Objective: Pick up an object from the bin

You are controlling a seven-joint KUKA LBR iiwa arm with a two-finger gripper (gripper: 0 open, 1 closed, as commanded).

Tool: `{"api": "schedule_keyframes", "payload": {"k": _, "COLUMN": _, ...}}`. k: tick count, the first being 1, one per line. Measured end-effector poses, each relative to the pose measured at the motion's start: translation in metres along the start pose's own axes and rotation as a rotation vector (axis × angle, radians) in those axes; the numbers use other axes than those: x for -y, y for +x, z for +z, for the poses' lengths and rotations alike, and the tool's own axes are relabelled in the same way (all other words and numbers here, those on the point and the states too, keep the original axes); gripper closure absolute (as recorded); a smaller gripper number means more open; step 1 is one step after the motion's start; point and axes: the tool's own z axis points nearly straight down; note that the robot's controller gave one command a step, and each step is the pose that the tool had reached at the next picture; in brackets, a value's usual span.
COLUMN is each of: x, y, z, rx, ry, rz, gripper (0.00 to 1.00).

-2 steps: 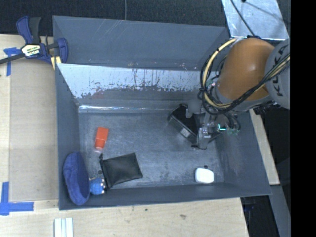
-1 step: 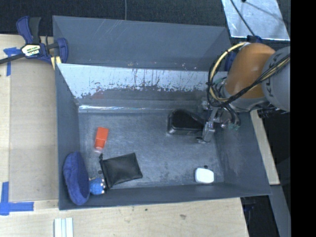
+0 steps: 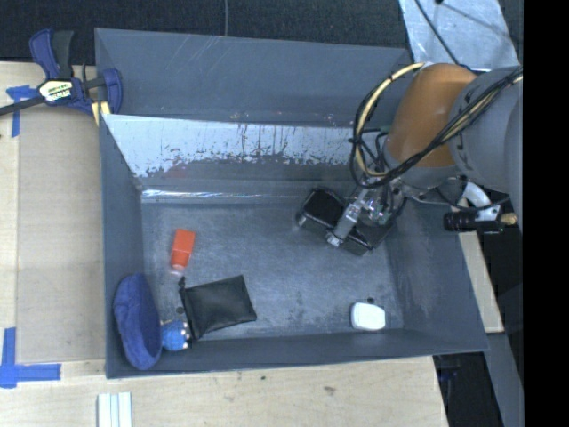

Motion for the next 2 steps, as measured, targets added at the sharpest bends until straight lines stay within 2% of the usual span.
{"api": "schedule_keyframes", "payload": {"k": 1, "x": -0.012, "y": 0.02, "z": -0.008, "rx": -0.001, "ry": 0.001, "rz": 0.353, "gripper": 0.0}}
{"api": "schedule_keyframes", "payload": {"k": 2, "x": -0.02, "y": 0.03, "z": 0.031, "rx": -0.003, "ry": 0.004, "rz": 0.646, "gripper": 0.0}}
